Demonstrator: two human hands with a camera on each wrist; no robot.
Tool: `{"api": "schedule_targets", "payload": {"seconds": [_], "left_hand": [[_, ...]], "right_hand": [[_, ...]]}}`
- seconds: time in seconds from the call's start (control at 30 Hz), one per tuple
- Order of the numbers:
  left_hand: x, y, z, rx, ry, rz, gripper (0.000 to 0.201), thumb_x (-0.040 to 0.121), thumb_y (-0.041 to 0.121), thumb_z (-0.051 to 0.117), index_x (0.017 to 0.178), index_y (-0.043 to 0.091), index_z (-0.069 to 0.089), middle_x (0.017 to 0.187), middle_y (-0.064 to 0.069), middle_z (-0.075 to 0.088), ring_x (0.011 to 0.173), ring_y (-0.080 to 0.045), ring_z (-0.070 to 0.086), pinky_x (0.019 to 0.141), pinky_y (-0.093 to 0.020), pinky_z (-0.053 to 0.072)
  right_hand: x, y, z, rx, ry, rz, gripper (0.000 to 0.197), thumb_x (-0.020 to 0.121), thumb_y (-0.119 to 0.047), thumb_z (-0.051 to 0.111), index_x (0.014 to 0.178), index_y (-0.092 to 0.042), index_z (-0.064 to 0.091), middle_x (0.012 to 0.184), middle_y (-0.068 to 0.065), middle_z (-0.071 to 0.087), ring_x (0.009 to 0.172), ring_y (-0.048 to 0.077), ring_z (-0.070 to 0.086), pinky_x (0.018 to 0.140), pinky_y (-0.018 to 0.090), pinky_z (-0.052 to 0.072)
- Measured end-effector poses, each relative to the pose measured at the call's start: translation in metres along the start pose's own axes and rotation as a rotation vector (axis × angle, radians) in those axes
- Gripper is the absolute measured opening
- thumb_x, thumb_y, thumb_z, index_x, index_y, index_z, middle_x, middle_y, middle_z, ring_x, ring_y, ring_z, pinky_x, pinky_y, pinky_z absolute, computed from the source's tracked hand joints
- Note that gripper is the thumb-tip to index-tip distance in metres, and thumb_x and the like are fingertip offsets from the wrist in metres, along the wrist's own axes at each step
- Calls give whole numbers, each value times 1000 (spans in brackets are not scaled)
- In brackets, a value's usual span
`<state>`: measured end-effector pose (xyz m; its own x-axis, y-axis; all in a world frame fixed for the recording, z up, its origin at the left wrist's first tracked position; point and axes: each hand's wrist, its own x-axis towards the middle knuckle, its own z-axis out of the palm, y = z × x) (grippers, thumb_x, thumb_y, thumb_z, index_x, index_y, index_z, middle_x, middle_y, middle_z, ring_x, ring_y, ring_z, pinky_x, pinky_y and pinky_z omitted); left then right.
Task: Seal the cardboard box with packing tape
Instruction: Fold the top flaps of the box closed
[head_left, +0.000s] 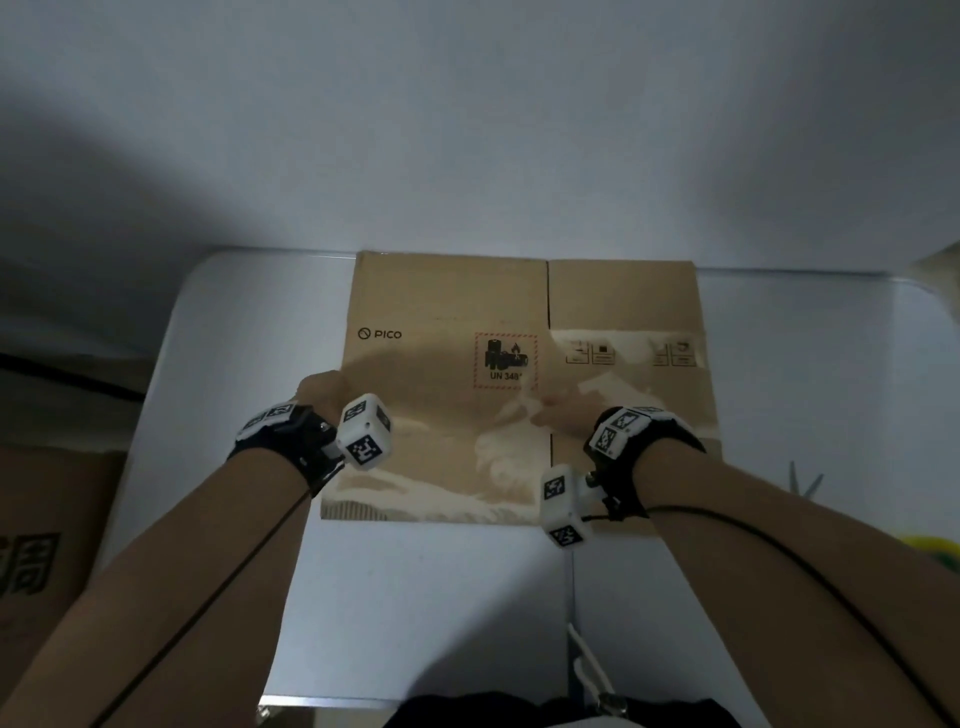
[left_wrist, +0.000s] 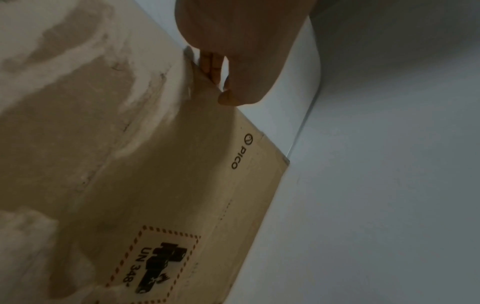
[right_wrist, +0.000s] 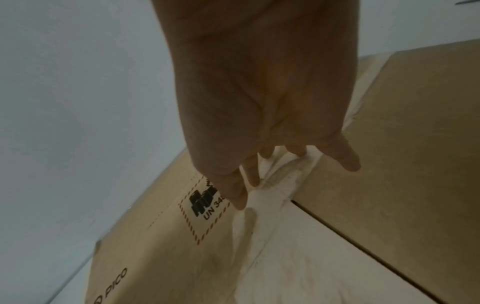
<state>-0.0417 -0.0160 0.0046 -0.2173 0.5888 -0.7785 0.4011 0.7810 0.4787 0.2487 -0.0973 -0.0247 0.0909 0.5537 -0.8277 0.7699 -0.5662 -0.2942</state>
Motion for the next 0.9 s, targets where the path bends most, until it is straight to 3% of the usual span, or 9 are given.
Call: {"api": "schedule_targets", "payload": {"seconds": [0.17, 0.23, 0.27, 0.33, 0.43, 0.57, 0.7, 0.8, 0.9], "left_hand": [[-26, 5, -7, -24, -26, -21, 27, 99, 6, 41, 73, 5, 50, 68, -9, 46, 48, -20, 46, 32, -13, 35], [-40, 9, -11, -61, -89, -2, 23, 100, 15, 45, 105, -4, 57, 89, -13, 58, 54, -16, 54, 43, -19, 43], [-38, 7, -13, -14, -92, 17, 34, 100, 22, 47, 126, -1, 51, 106, -13, 58, 63, -14, 54, 50, -23, 45], [-49, 8, -14, 46, -114, 23, 49, 101, 32, 46, 142, 7, 35, 129, -12, 51, 73, -13, 52, 54, -24, 41], [-64, 2, -16, 76, -148, 36, 42, 103, 27, 42, 136, 2, 40, 129, -10, 54, 82, -19, 58, 64, -24, 46], [-79, 4, -21, 9, -100, 103, 26, 101, 23, 45, 112, 3, 59, 122, -17, 62, 107, -35, 62, 97, -49, 50], [-98, 15, -28, -74, -98, 166, 28, 102, 18, 45, 112, -4, 59, 101, -15, 67, 91, -32, 65, 87, -46, 53], [-123, 21, -32, -161, -132, 141, 34, 102, 20, 45, 120, -6, 56, 114, -24, 64, 95, -38, 63, 90, -50, 51], [-149, 24, -30, -168, -136, 187, 25, 101, 16, 46, 104, -7, 56, 88, -21, 61, 72, -33, 59, 58, -36, 54]], "right_hand": [[-7, 0, 9, 112, -27, 7, 73, 87, -35, 58, 150, -20, 26, 159, 9, 9, 146, 32, 10, 119, 47, 10], [-8, 0, 11, 113, -23, 18, 69, 90, -32, 56, 149, -17, 26, 159, 9, 9, 146, 32, 9, 119, 47, 10], [-15, -3, 9, 99, -29, 14, 66, 92, -30, 54, 150, -17, 25, 159, 10, 8, 146, 33, 8, 119, 47, 9], [-13, 0, 9, 110, -28, -15, 66, 94, -31, 51, 151, -19, 20, 159, 10, 5, 146, 33, 7, 119, 48, 8], [-21, 2, 16, 99, 11, 5, 64, 95, -30, 50, 150, -16, 23, 158, 9, 15, 145, 32, 12, 118, 46, 13], [-14, 17, 24, 172, 161, -23, 69, 77, -31, 60, 141, -18, 37, 149, 13, 33, 134, 32, 36, 108, 46, 37], [-64, 16, -3, 376, 346, 7, 57, 89, -16, 54, 142, -10, 36, 148, 16, 32, 135, 33, 34, 112, 41, 32], [-87, 28, -25, 504, 575, -22, 51, 88, -14, 54, 137, -10, 44, 143, 15, 40, 130, 32, 42, 107, 37, 38], [-123, 37, -40, 554, 773, -33, 42, 88, -12, 55, 130, -12, 49, 134, 13, 51, 119, 32, 51, 98, 36, 42]]}}
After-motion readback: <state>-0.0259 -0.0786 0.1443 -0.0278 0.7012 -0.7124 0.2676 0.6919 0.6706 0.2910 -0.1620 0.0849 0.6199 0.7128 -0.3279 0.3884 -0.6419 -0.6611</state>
